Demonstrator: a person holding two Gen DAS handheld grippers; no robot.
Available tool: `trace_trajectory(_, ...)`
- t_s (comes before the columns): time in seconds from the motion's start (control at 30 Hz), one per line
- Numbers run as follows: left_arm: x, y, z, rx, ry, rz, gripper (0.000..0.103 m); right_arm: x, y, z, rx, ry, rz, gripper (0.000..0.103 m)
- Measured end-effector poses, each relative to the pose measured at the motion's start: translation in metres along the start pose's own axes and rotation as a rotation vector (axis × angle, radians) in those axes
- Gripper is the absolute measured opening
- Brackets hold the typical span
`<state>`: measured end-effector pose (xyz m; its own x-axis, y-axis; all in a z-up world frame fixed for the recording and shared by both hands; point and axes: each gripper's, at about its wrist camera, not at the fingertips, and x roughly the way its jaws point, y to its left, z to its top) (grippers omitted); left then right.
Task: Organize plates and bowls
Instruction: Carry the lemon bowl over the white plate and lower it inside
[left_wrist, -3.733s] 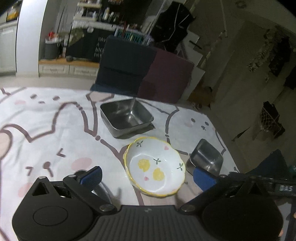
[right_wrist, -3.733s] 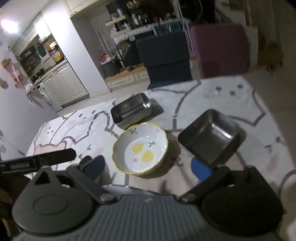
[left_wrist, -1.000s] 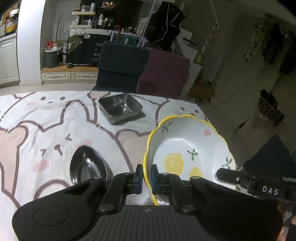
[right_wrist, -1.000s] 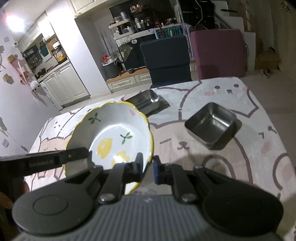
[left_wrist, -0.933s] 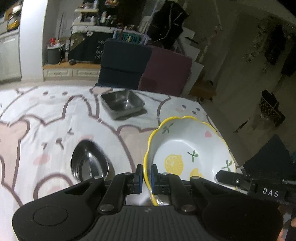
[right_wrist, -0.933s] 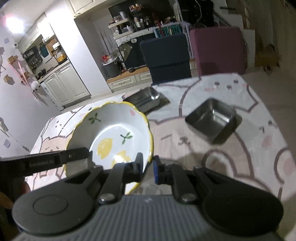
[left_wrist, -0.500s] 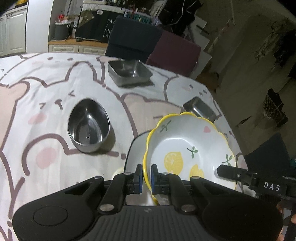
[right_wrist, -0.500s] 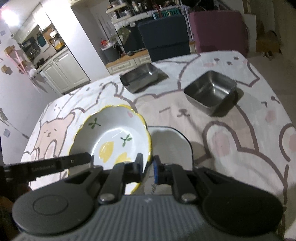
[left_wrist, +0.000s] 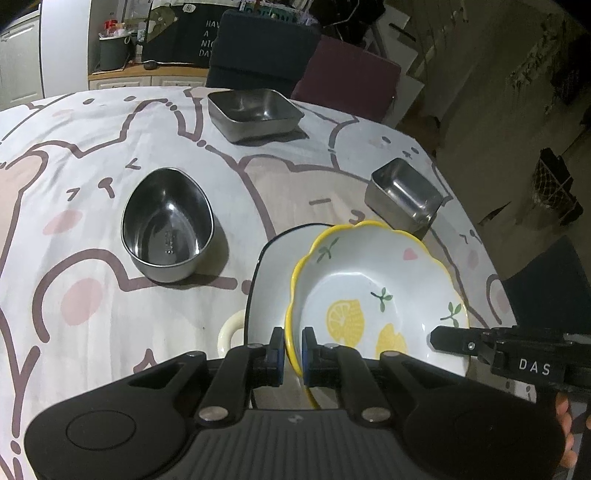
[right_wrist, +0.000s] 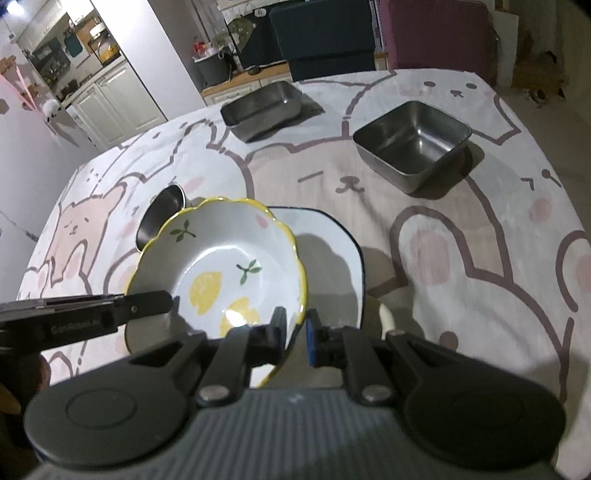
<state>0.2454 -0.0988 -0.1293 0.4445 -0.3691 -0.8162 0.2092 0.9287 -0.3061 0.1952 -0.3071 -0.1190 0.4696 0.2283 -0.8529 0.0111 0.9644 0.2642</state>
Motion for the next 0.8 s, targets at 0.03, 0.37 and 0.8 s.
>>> trace_trajectory(0.03,0.001,0.0,0.0,0.002,0.003,0.002,0.009,0.002,0.0,0.0,-0.004,0.006,-0.003,0.014)
trace_trajectory(0.37,0.009,-0.004,-0.004,0.029,0.032,0.008,0.01,0.013,-0.002,0.001,-0.021,0.044,-0.036,0.014)
trace_trajectory(0.8,0.013,-0.007,-0.006,0.055,0.046,0.023,0.011,0.018,-0.003,0.003,-0.035,0.061,-0.054,0.014)
